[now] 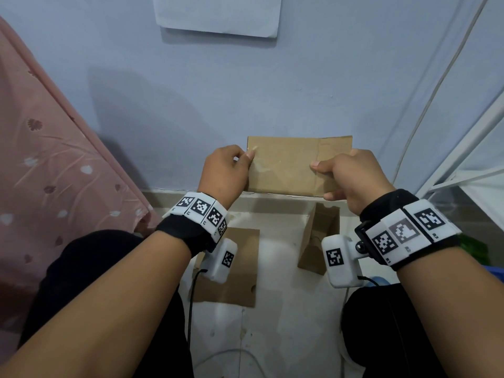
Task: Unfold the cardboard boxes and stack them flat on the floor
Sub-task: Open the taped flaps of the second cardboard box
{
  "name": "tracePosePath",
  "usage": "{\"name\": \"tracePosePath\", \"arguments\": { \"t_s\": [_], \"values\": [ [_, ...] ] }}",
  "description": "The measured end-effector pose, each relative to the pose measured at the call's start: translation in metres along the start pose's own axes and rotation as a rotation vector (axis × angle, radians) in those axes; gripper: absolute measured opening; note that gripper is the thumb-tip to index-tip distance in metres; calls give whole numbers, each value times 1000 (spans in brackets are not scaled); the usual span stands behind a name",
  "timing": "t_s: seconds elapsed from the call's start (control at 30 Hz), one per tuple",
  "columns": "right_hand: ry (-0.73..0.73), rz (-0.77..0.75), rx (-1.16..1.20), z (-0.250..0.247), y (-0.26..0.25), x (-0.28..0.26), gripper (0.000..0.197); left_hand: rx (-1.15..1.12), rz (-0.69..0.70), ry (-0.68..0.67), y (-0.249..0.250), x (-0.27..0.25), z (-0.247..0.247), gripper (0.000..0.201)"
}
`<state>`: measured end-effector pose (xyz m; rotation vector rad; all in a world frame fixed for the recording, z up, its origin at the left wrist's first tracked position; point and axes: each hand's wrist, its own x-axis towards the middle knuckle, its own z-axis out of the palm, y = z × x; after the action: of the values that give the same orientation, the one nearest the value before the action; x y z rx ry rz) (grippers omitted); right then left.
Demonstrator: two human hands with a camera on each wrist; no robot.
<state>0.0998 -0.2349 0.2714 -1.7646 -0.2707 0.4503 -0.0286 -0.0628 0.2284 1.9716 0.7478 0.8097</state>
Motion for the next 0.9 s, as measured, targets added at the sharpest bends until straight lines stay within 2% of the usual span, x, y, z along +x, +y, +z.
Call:
{"name": "tracePosePath", "arguments": {
  "t_s": [0.13, 0.33, 0.53, 0.63, 0.7, 0.8, 0.9],
  "values": [
    [8, -15, -14, 3, 1, -1, 26, -7, -76, -44, 2, -2, 2, 48],
    [18, -55, -43, 5, 1, -6, 21, -15, -119, -4, 5, -1, 1, 47],
    [36, -90, -38, 6, -1, -11, 21, 37, -81, 40, 7, -3, 2, 32],
    [33, -105, -44, 6, -2, -14, 20, 27, -61, 51, 7, -3, 1, 34],
    [38, -117, -77, 9, -2, -17, 26, 41, -62, 54, 5, -3, 1, 41],
    [45, -116, -115, 13, -2, -20, 49, 57, -72, 33, 4, -2, 1, 49],
    [50, -125, -136, 15, -3, -23, 51, 87, -60, 33, 5, -3, 0, 51]
  ]
}}
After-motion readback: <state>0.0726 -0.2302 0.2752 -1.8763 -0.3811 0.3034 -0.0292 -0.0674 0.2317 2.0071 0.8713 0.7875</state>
